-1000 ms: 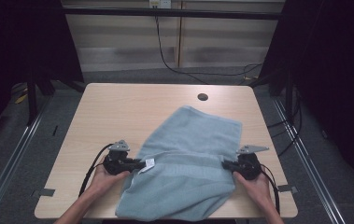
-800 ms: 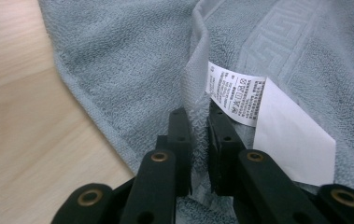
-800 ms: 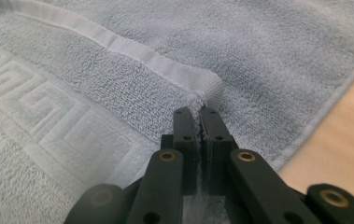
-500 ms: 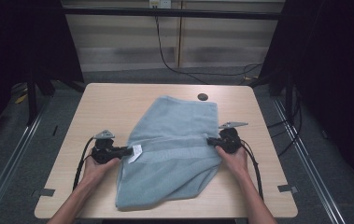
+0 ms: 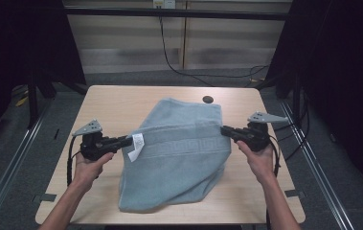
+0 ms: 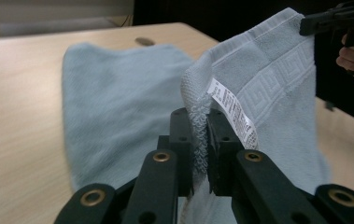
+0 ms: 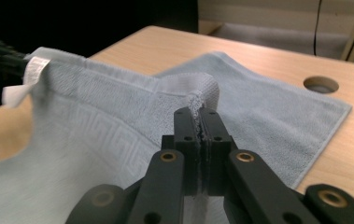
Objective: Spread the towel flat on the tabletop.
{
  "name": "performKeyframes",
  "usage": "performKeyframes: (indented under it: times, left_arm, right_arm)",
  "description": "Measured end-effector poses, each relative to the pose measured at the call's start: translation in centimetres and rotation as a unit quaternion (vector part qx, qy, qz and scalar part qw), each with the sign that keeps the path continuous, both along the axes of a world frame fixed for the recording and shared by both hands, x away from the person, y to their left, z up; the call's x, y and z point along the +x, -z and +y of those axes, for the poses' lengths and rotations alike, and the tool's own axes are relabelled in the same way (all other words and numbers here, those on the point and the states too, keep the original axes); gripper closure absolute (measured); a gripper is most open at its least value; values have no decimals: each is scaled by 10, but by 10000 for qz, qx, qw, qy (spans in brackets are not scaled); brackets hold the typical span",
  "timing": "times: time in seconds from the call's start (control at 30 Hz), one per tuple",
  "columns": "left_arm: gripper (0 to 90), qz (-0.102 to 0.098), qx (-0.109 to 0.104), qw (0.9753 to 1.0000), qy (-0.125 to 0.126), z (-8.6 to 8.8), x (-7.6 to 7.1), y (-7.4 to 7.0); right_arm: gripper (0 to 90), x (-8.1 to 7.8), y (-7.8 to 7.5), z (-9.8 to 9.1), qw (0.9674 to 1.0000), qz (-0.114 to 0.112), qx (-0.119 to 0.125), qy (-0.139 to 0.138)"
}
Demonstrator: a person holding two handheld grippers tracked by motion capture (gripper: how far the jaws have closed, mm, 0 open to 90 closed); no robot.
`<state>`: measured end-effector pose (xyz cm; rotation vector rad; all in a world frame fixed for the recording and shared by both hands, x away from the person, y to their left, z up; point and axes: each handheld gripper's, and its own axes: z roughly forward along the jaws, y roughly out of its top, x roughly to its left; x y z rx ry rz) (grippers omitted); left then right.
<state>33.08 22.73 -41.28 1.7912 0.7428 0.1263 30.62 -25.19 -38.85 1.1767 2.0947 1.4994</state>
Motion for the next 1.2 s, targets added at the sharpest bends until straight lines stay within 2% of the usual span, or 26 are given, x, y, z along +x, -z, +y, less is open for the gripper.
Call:
performKeyframes:
  times: [0.13,0.17,0.2,0.23,0.27,0.4,0.43,0.47,0.5,0.53,0.57,0.6,0.63,0.7,0.73,0.77,0.8,0.9,0.97,1.0,1.03,1.07,1.1,1.13,1.17,1.2]
  left_arm:
    - [827,-138,20,9997,217,4,-21,-10]
    - [827,-114,1,9995,280,5,-28,-8]
    - [827,-40,139,9992,382,7,-45,2]
    - [827,-40,139,9992,382,7,-45,2]
    - [827,85,137,9979,625,10,-65,15]
    - [827,314,249,9950,913,13,-102,34]
    - [826,388,300,9931,1066,14,-110,37]
    - [825,388,300,9931,1066,14,-110,37]
    - [824,413,308,9921,1140,15,-121,40]
    - [822,534,254,9898,1294,18,-134,46]
    - [815,534,254,9898,1294,18,-134,46]
    - [804,553,272,9879,1426,21,-147,50]
    - [794,600,251,9872,1457,23,-151,51]
    - [768,629,191,9873,1449,25,-152,50]
    - [702,644,112,9870,1470,28,-152,49]
    - [634,564,135,9884,1402,31,-150,47]
    - [579,500,53,9915,1199,37,-145,44]
    - [587,416,-12,9936,1052,43,-133,44]
    - [567,449,352,9950,815,37,-110,49]
    - [511,516,607,9943,711,27,-90,54]
    - [498,516,607,9943,711,27,-90,54]
    - [498,616,659,9935,696,20,-75,59]
    - [481,614,821,9932,554,14,-66,62]
    - [481,656,918,9920,564,9,-60,65]
    - [498,743,1099,9894,585,-2,-47,72]
    - [501,743,1099,9894,585,-2,-47,72]
  right_arm:
    - [875,-47,-17,-10,9994,-282,111,-182]
    - [875,-47,-17,-10,9994,-282,111,-182]
    - [874,-72,-10,-12,9991,-273,141,-283]
    - [874,-81,-5,-13,9990,-256,172,-323]
    - [874,-93,2,-14,9989,-212,184,-376]
    - [872,-135,28,-16,9983,21,148,-556]
    - [871,-145,32,-15,9979,90,84,-629]
    - [871,-145,32,-15,9979,90,84,-629]
    - [867,-166,40,-17,9964,6,101,-844]
    - [862,-172,43,-17,9955,49,89,-943]
    - [862,-172,43,-17,9955,49,89,-943]
    - [806,-188,48,-19,9931,73,20,-1169]
    - [767,-191,49,-20,9914,110,65,-1300]
    - [726,-193,47,-22,9898,140,107,-1416]
    - [696,-192,45,-24,9894,121,145,-1437]
    - [675,-187,40,-28,9903,116,190,-1375]
    - [653,-185,39,-28,9909,167,169,-1327]
    - [649,-180,38,-28,9915,249,130,-1269]
    - [608,-165,44,-26,9949,363,46,-942]
    - [572,-147,54,-23,9956,507,-64,-780]
    - [572,-147,54,-23,9956,507,-64,-780]
    - [560,-136,60,-20,9960,566,-130,-678]
    - [531,-110,71,-14,9942,775,-324,-670]
    - [531,-110,71,-14,9942,775,-324,-670]
    - [499,-91,75,-9,9935,848,-450,-620]
    - [499,-91,75,-9,9935,848,-450,-620]
